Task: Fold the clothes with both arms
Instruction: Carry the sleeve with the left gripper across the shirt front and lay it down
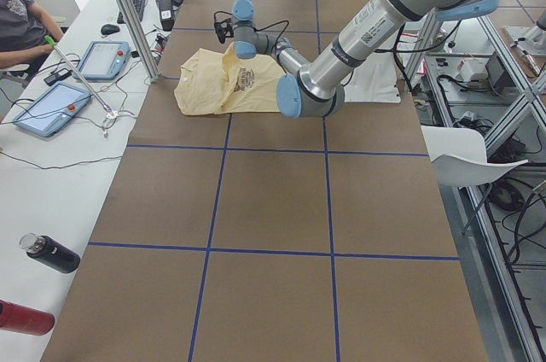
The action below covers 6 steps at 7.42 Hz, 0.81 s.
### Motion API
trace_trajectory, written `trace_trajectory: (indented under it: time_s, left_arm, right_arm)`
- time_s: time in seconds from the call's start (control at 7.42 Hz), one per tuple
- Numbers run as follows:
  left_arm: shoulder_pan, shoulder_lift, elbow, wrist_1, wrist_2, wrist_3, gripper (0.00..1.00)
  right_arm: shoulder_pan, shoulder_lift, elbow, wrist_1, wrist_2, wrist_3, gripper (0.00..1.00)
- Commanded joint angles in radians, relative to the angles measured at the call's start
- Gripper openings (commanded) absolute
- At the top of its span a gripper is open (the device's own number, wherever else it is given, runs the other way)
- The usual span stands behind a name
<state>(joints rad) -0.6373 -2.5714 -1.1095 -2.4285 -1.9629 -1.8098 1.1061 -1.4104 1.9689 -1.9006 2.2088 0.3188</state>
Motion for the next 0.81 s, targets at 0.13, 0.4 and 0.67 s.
trace_trajectory:
  time_s: [0.13,0.4,0.67]
  left_arm:
    - [0.090,-0.012,0.005,-0.011,0.071,0.004,0.00]
    - [0.100,-0.007,0.002,-0.029,0.073,0.079,1.00]
    - [0.100,0.000,-0.003,-0.038,0.073,0.086,1.00]
  right_arm:
    - [0.000,0.001,-0.004,0.000,0.002,0.000,1.00]
    - [0.000,0.001,-0.005,0.000,0.006,0.002,1.00]
    - [0.000,0.005,-0.008,0.014,0.025,0.002,1.00]
